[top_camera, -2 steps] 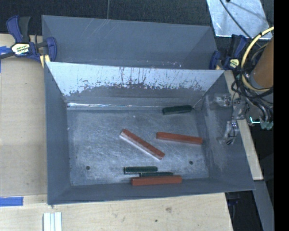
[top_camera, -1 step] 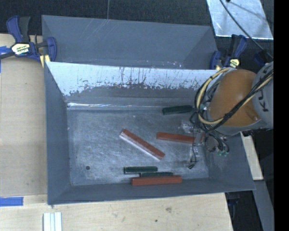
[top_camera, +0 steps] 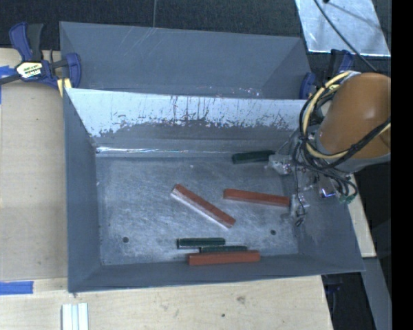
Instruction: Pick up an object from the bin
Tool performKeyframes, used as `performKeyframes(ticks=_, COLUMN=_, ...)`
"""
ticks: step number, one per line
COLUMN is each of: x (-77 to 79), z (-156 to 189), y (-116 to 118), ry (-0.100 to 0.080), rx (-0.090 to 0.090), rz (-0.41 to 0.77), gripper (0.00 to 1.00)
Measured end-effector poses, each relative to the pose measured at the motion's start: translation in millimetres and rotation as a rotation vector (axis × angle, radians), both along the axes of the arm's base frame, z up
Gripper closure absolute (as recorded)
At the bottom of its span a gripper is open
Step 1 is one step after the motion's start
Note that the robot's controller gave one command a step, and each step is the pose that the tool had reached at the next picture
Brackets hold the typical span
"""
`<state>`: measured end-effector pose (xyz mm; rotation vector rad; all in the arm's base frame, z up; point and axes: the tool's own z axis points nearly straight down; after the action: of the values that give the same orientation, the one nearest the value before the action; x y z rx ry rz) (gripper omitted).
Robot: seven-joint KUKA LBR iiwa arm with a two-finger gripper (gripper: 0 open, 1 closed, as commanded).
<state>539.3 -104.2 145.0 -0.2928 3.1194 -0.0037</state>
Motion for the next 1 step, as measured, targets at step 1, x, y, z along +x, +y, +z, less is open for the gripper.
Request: performKeyframes(ticks=1, x=18.3, z=-74.2, y=38.7, ry=0.010, rx=0.003, rz=0.160, gripper=0.00)
